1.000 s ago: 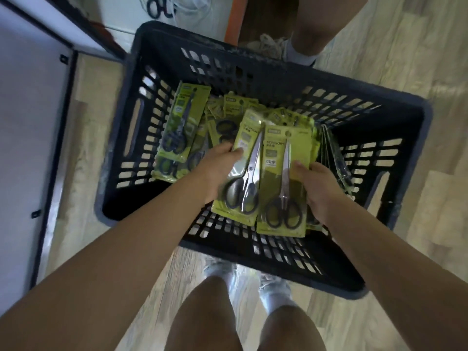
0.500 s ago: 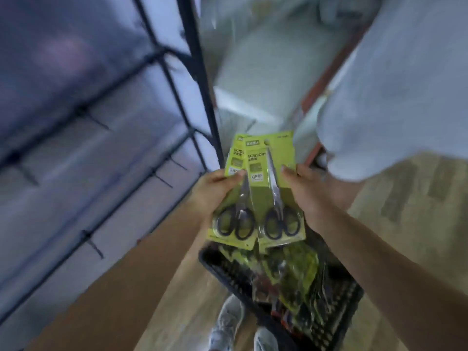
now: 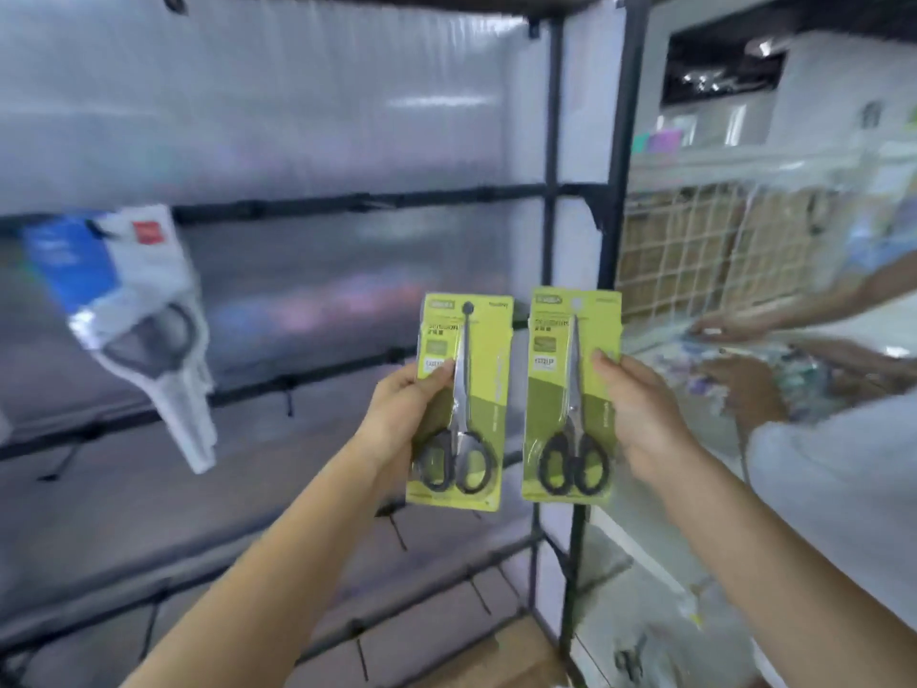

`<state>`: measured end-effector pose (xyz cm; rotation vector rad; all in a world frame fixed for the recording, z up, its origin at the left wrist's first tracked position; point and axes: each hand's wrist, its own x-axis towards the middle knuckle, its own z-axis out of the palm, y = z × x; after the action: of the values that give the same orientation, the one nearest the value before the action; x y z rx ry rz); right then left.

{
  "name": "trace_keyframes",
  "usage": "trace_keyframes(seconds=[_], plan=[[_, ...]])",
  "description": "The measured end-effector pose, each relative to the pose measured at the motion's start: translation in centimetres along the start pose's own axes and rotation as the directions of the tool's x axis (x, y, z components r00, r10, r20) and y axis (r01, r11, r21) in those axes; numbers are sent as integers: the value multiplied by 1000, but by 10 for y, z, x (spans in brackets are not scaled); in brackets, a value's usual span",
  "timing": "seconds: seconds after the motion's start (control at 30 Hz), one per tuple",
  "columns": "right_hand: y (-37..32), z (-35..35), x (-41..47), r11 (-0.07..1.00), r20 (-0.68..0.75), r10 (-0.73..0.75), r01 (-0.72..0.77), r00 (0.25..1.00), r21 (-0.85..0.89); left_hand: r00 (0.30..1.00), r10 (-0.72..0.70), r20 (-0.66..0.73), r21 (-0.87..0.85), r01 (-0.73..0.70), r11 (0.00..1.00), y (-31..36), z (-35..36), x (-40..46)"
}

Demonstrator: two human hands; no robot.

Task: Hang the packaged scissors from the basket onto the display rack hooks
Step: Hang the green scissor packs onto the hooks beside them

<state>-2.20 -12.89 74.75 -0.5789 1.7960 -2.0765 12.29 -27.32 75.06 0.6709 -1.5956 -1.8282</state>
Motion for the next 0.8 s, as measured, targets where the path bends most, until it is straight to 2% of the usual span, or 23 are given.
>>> trace_keyframes(seconds=[0.13,0.33,0.43,0.7,0.8], plan=[[-5,39,-8,999,105,35,-32,994,-33,990,-14,-142,-59,6,998,16,-34,-13],[6,86,-28,993,230,104,-86,968,-85,969,-29,-247,-65,13,998,9,-70,-28],[-2,105,-31,996,270,65,-44,961,-82,956,-9,-294,-70,-12,998,17,-85,-31],[-42,153,-22,993,341,-62,92,938,-72,898,155,-412,-21,-179,984,75,-114,-28],[-50,162,-20,991,331,-79,111,940,-79,878,206,-433,5,-226,974,93,-119,-26]])
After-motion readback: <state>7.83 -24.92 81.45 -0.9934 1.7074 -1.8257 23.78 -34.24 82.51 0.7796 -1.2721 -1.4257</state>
